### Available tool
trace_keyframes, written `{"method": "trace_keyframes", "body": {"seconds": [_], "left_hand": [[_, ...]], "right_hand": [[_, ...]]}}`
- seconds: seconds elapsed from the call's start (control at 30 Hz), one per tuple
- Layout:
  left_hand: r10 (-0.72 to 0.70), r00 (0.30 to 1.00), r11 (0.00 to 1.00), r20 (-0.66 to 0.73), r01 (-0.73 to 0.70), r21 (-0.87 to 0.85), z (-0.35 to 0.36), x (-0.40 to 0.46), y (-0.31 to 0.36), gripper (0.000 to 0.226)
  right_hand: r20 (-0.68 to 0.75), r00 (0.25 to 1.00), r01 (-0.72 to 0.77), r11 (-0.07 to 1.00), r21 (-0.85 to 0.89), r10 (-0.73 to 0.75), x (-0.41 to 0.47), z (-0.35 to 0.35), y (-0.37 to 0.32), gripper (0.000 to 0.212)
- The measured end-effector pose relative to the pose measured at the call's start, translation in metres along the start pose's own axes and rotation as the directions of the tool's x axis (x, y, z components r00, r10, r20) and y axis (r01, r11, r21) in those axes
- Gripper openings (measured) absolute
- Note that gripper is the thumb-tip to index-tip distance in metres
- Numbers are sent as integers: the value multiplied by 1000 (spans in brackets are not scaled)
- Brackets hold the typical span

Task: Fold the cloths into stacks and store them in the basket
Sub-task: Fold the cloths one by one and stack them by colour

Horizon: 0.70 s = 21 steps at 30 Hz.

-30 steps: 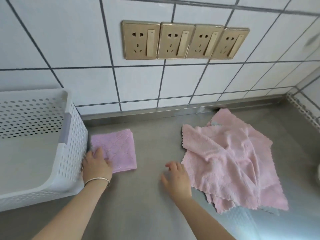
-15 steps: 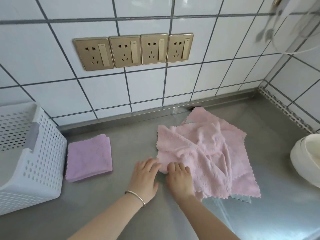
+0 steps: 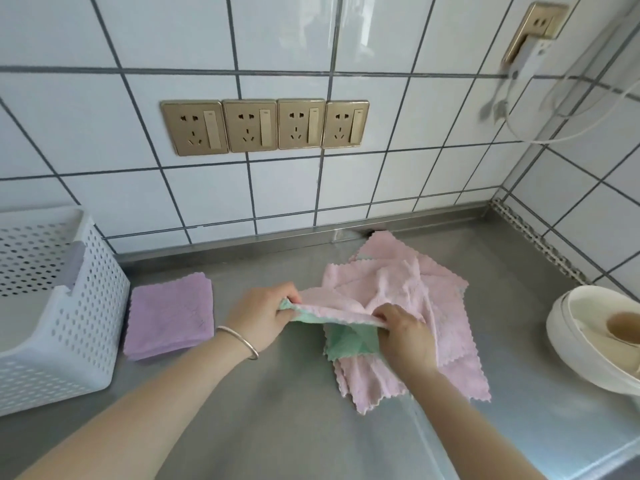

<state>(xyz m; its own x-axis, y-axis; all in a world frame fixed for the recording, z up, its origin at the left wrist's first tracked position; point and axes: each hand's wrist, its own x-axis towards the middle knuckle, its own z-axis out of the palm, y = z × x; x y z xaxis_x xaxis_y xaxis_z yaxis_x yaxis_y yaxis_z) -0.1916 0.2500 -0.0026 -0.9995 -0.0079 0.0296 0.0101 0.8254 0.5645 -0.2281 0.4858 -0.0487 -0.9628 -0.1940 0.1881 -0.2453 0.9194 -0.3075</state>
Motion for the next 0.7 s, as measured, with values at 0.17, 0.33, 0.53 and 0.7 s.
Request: {"method": "trace_keyframes", "body": {"seconds": [0.17, 0.33, 0.53, 0.7], "left_hand": [[-79, 989, 987, -123, 60, -148, -70, -19, -36, 9], [-169, 937, 981, -306, 131, -141, -127, -37, -66, 8], [-155, 899, 982, -410, 97, -160, -175, -106, -77, 22], [-187, 979, 962, -80, 167, -215, -166, -179, -97, 53]], "right_hand": [[50, 998, 28, 999, 16, -29, 35, -48, -19, 17], [-15, 997, 71, 987, 145, -69, 54, -69, -80, 18], [-143, 965, 261, 872, 415, -221, 24, -99, -141, 22], [390, 842, 147, 854, 500, -374, -12, -94, -137, 41]]}}
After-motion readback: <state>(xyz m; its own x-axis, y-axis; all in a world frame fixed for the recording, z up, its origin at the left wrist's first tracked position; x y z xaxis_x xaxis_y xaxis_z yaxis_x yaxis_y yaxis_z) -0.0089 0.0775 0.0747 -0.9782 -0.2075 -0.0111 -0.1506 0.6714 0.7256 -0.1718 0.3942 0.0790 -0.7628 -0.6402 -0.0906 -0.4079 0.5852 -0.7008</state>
